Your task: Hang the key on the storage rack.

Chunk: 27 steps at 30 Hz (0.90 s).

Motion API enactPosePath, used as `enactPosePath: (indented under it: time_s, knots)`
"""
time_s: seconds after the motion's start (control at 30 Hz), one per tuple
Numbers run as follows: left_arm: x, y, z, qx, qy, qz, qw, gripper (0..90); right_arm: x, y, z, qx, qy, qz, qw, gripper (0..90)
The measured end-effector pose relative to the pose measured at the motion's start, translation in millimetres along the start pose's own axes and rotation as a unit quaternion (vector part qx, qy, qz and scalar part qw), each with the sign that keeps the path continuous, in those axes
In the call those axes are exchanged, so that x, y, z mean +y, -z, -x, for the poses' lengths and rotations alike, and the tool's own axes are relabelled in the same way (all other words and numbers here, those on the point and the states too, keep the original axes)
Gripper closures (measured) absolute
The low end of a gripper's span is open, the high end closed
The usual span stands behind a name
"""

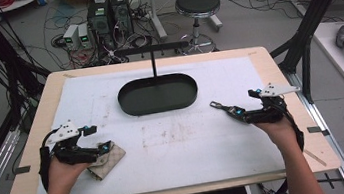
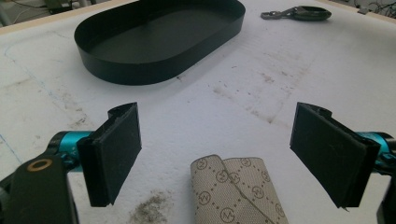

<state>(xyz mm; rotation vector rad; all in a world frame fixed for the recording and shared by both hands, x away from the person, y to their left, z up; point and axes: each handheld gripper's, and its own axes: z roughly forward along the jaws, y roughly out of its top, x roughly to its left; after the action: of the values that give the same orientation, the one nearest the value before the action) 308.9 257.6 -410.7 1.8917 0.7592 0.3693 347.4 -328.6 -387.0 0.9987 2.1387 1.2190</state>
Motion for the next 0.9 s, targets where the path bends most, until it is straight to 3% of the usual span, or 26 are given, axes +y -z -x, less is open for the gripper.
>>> enactPosePath:
  time_s: [0.5,0.63,0.9]
  knots:
    - [1.2,-7.1,1.4,-0.001,0.000,0.000,1.0000,16.4,-3.2,-3.6,-1.5,0.000,-0.002,-0.010,0.9999,15.3]
    - [4.4,0.1,-1.7,0.003,0.001,0.019,0.9998,16.4,-1.0,-17.8,-3.9,0.017,0.010,-0.031,0.9993,15.3]
    - [3.6,9.5,-3.9,0.013,0.006,0.028,0.9995,16.4,20.9,-46.7,-6.1,0.029,0.022,-0.060,0.9976,15.3]
